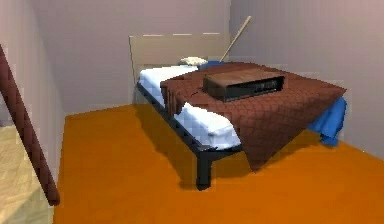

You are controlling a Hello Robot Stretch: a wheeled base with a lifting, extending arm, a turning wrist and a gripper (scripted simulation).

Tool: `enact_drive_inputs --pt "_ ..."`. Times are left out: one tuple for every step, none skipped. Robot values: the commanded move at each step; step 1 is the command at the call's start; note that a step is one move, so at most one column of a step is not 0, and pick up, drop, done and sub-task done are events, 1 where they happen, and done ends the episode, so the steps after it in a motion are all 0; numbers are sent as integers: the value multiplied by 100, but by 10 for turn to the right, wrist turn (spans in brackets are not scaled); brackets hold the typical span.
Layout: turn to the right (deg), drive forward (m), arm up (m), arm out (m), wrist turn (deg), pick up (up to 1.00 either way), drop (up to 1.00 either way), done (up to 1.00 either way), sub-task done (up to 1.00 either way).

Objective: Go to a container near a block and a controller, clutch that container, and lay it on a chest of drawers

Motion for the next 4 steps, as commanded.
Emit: enact_drive_inputs --pt "-30 0 0 0 0 0 0 0 0" --pt "-450 0 0 0 0 0 0 0 0" --pt "-450 0 0 0 0 0 0 0 0" --pt "-450 0 0 0 0 0 0 0 0"
